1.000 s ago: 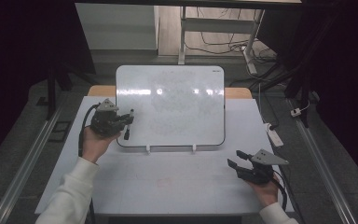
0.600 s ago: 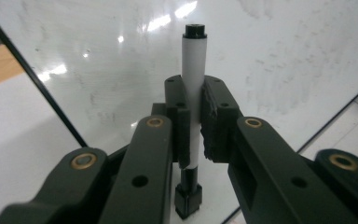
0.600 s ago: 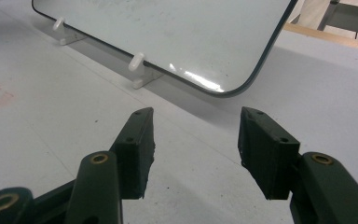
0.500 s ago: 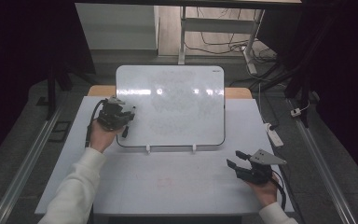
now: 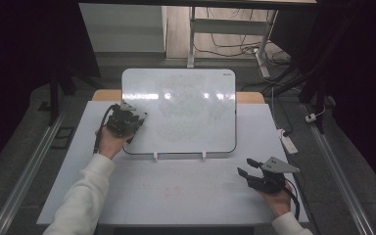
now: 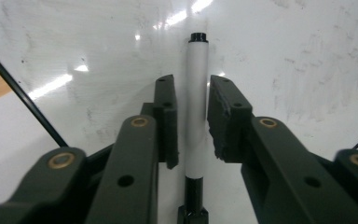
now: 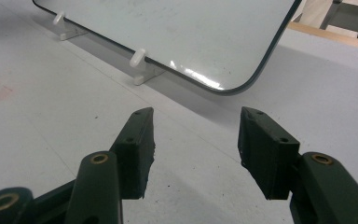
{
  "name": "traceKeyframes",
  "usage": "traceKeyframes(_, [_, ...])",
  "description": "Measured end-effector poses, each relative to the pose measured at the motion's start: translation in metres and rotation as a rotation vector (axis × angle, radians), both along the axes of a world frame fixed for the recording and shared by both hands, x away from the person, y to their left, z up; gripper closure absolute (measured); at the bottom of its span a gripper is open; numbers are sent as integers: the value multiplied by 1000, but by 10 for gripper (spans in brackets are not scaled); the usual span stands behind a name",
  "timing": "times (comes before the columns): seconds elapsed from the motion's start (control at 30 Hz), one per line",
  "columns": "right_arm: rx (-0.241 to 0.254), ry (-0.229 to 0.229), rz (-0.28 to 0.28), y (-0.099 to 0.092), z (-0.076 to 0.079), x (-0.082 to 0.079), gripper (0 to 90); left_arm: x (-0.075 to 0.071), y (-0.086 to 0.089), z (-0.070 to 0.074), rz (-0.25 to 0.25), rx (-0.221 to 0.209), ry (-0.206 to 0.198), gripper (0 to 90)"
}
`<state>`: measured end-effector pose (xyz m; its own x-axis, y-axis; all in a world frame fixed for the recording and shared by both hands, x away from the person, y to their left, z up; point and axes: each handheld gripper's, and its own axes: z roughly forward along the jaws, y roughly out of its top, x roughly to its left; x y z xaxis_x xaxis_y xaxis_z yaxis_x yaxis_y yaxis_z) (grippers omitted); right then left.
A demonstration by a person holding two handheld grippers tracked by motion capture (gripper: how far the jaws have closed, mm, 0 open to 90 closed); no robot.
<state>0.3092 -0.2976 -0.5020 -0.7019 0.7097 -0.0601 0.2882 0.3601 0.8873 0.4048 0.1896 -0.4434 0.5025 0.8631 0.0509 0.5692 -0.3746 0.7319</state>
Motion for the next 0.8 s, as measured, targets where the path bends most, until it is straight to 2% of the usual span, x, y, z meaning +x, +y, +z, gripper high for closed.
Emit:
traceKeyframes(0.17, [0,0,1,0,0,0,453,-16,4,10,-31,-43,-50,537])
traceKeyframes(0.33, [-12,1,17,0,0,1,442,-42,13,14,-72,-129,-90,436])
traceKeyframes(0.47, [-18,5,32,1,0,1,433,-67,22,11,-94,-182,-108,385])
traceKeyframes(0.63, [-20,9,38,1,0,3,429,-99,33,5,-119,-207,-123,354])
traceKeyframes(0.8, [-34,8,43,-2,1,6,426,-123,41,-9,-136,-241,-103,334])
